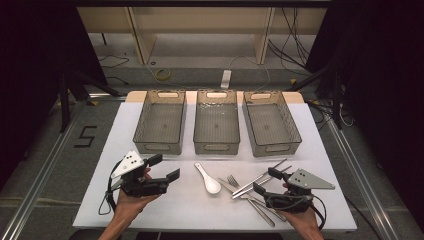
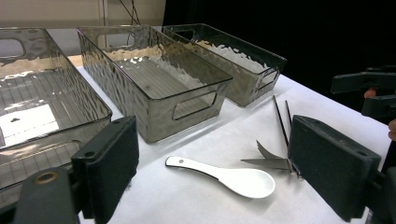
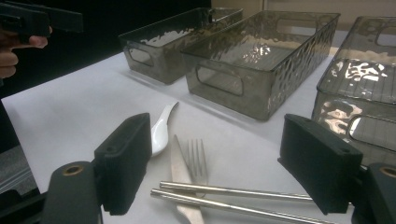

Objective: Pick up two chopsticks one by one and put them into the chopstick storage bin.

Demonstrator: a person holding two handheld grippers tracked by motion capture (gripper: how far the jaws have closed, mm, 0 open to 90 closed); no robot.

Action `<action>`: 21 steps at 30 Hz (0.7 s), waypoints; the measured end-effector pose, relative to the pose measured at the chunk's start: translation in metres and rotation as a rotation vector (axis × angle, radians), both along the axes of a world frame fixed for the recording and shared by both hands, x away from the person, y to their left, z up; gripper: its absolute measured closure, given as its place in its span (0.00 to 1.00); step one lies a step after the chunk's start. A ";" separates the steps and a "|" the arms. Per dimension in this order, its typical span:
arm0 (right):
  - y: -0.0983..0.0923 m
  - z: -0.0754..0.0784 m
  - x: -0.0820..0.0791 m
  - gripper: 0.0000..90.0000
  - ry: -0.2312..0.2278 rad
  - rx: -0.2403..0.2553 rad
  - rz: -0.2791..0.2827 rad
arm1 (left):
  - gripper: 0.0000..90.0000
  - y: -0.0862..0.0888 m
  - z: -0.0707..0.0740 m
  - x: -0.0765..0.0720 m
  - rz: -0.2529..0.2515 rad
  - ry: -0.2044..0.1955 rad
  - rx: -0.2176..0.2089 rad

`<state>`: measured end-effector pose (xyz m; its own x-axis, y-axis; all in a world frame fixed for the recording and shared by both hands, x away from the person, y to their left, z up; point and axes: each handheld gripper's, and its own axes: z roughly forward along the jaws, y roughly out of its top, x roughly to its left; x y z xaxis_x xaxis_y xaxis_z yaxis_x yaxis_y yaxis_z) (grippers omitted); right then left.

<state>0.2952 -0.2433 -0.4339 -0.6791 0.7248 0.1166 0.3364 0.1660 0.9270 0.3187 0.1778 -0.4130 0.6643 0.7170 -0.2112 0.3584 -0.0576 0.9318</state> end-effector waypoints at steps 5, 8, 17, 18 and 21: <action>0.001 0.000 0.000 0.29 0.004 -0.013 0.008 | 0.18 0.000 0.000 0.000 -0.001 -0.001 0.000; 0.001 0.001 0.000 0.30 0.004 -0.008 0.013 | 0.18 0.001 0.001 0.000 0.002 0.000 -0.002; 0.002 0.007 0.008 0.30 0.028 -0.132 0.067 | 0.18 0.001 0.000 0.000 0.007 0.000 0.001; 0.001 0.011 0.011 0.30 0.029 -0.181 0.086 | 0.18 0.002 0.000 0.000 0.008 0.000 -0.002; 0.000 0.015 0.016 0.31 0.041 -0.228 0.124 | 0.18 0.002 0.000 0.000 0.008 0.002 -0.001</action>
